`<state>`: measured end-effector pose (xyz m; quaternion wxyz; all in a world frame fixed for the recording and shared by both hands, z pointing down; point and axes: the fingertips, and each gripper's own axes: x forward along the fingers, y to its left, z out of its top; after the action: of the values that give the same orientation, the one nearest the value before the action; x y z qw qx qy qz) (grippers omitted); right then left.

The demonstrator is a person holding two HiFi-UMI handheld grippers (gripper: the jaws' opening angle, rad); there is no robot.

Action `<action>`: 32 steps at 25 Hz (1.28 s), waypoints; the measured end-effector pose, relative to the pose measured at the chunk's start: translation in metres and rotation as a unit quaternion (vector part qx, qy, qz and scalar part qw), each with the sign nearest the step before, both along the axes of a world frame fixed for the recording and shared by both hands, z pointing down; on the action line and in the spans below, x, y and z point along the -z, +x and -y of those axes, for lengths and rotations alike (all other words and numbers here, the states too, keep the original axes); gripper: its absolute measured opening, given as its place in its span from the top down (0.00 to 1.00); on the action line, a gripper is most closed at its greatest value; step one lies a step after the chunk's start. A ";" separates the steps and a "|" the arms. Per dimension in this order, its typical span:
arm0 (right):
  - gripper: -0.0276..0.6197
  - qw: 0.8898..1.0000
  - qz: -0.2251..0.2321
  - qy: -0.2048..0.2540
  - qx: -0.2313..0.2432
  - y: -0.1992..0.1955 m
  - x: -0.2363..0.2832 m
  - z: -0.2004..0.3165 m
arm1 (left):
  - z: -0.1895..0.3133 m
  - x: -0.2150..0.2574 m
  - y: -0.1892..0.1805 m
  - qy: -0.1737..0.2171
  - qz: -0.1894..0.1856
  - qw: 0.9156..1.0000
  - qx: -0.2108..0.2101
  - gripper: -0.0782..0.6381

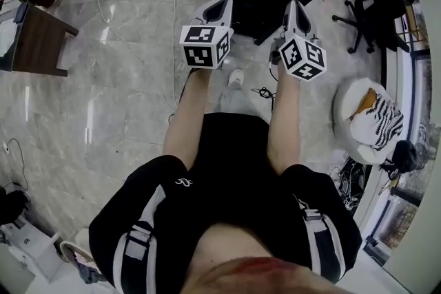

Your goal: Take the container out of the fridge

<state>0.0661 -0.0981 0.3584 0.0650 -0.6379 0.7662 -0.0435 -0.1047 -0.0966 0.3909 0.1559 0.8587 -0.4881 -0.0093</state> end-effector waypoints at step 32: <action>0.93 0.903 -0.355 -0.122 0.209 0.048 -0.103 0.265 | 0.237 -0.050 0.118 -0.043 0.045 0.997 0.052 0.88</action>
<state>0.1141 -0.3633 0.4609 -0.3003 -0.4393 0.8429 0.0802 0.0130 -0.3338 0.4405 0.1701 0.8239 -0.5389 0.0424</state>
